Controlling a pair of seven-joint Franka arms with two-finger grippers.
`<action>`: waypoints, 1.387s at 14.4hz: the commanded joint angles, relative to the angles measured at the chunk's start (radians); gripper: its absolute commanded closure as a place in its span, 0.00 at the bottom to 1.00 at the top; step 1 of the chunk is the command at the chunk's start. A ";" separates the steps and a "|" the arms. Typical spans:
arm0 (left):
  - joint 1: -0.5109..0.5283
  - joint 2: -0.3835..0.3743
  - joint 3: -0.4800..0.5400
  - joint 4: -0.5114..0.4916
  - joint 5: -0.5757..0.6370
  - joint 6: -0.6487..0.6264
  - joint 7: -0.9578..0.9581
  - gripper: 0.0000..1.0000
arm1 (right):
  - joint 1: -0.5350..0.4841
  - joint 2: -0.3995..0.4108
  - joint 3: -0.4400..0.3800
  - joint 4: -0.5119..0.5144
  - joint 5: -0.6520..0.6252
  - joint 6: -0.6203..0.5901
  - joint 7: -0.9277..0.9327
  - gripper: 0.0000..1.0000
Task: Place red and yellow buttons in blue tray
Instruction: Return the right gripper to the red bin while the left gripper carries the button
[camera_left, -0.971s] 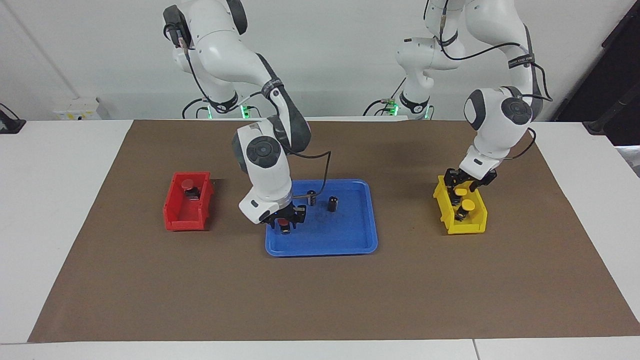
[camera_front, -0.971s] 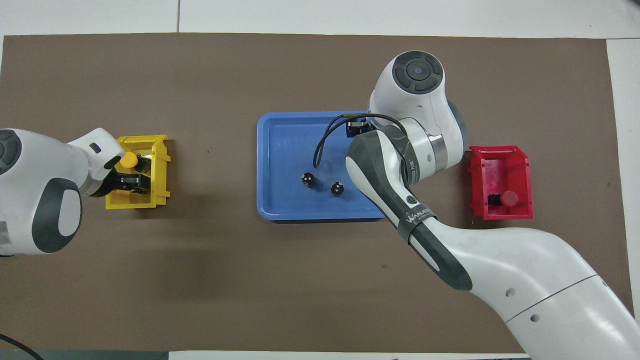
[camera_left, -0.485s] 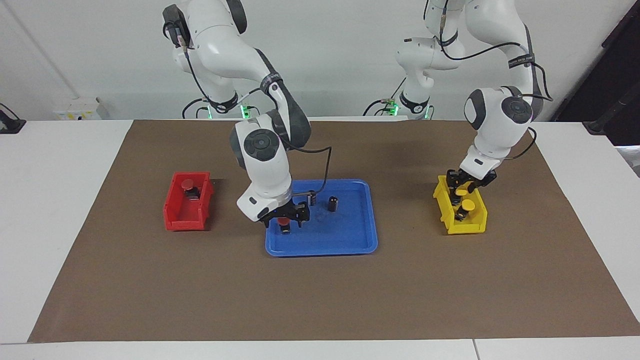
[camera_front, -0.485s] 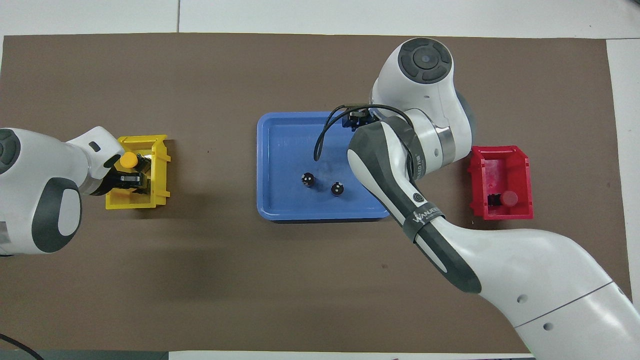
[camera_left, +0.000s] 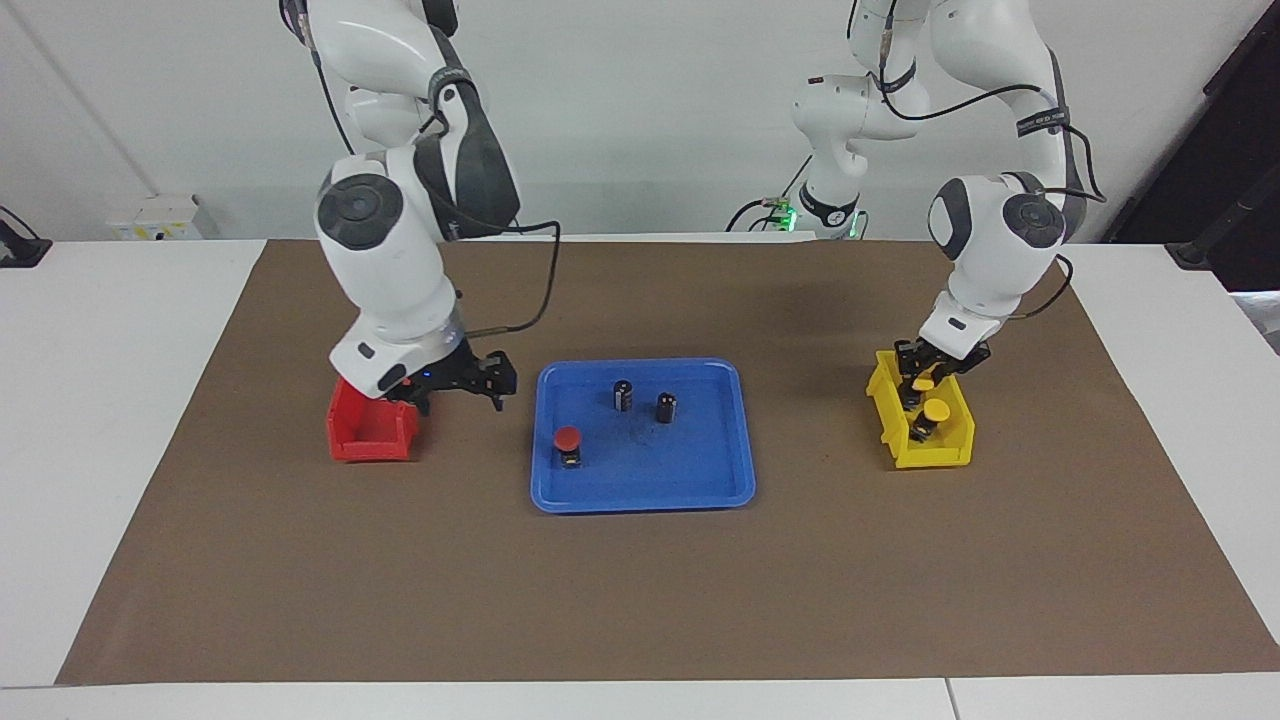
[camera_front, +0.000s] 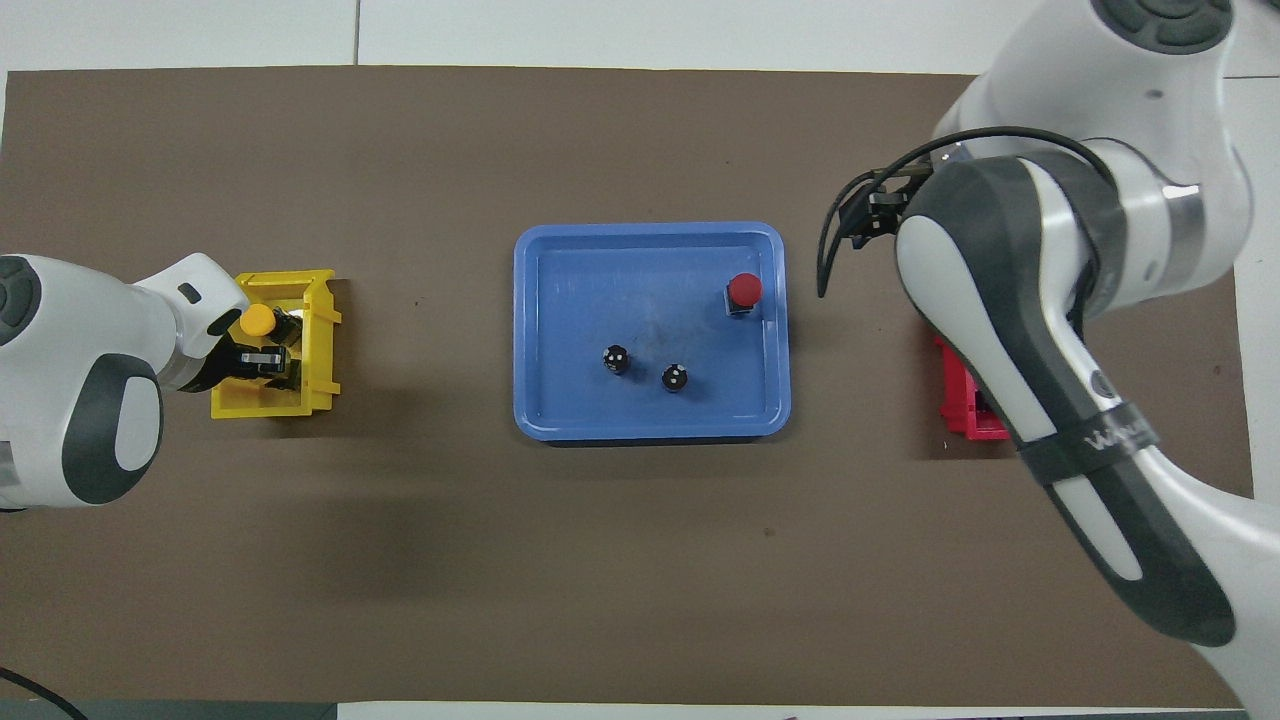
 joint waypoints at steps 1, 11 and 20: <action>-0.009 -0.010 0.008 0.095 0.013 -0.152 -0.019 0.90 | -0.099 -0.127 0.017 -0.219 -0.006 0.042 -0.158 0.06; -0.107 -0.033 -0.027 0.424 0.010 -0.444 -0.266 0.96 | -0.219 -0.268 0.017 -0.589 0.006 0.263 -0.316 0.20; -0.509 0.248 -0.026 0.570 -0.127 -0.219 -0.579 0.98 | -0.221 -0.311 0.015 -0.736 0.006 0.431 -0.330 0.24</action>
